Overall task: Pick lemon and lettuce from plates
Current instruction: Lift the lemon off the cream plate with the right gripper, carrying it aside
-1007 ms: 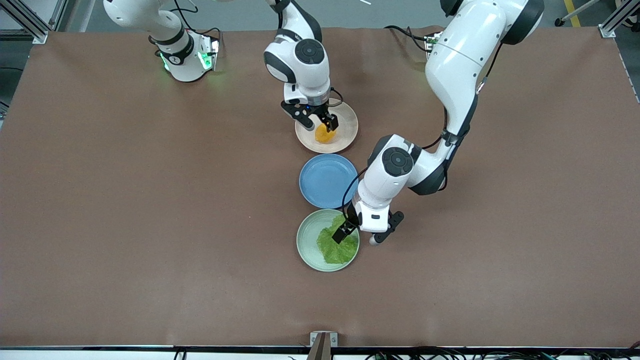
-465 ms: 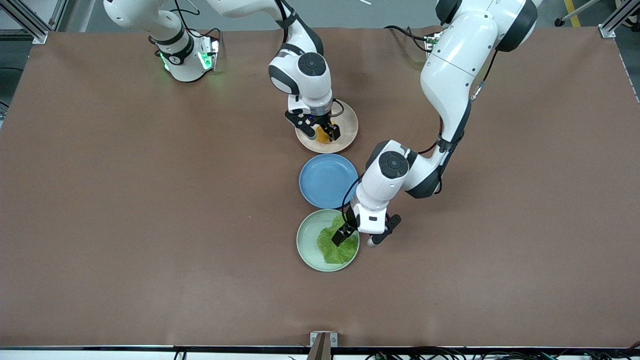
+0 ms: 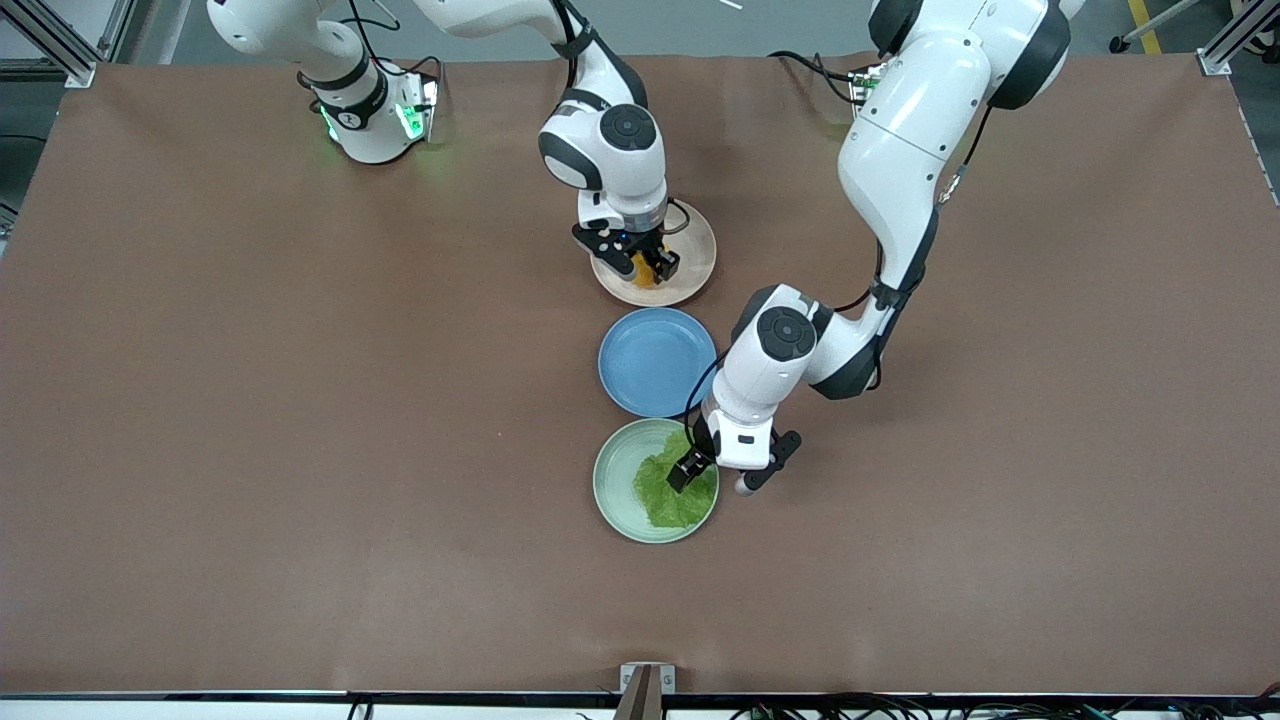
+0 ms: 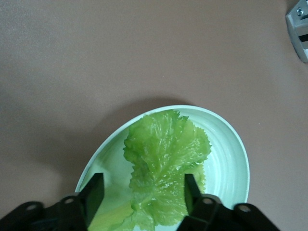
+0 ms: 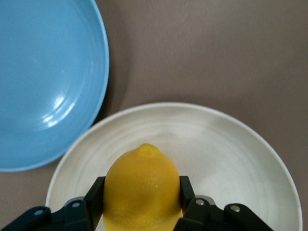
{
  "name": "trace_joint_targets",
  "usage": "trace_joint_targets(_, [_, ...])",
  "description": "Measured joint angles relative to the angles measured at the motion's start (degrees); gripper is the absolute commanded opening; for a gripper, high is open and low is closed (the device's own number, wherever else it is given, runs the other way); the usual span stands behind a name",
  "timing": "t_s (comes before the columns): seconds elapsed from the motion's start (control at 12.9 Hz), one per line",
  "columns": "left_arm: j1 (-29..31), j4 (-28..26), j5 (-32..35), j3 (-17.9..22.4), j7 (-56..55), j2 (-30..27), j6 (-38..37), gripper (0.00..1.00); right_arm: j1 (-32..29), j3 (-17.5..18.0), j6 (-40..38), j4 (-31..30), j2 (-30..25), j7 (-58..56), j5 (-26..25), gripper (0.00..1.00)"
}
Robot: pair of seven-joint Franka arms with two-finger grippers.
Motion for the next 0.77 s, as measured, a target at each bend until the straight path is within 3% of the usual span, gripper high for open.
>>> trace_joint_targets(0.23, [-0.02, 0.08, 0.0, 0.01, 0.0, 0.31, 0.15, 0.48, -6.56, -0.67, -11.32, 3.22, -3.95, -12.49, 0.01, 0.0])
trace_joint_targets(0.54, [-0.03, 0.27, 0.0, 0.04, 0.0, 0.37, 0.16, 0.11, -22.39, -0.99, -21.66, 3.22, -12.16, -40.34, 0.09, 0.0])
trace_joint_targets(0.7, [-0.05, 0.42, 0.0, 0.05, 0.0, 0.37, 0.21, 0.02, -29.65, -1.08, -22.21, 2.27, -12.72, -52.57, 0.1, 0.0])
trace_joint_targets(0.77, [-0.05, 0.55, 0.0, 0.05, 0.0, 0.36, 0.28, 0.01, -32.59, -1.09, -22.12, 1.48, -12.67, -57.05, 0.1, 0.0])
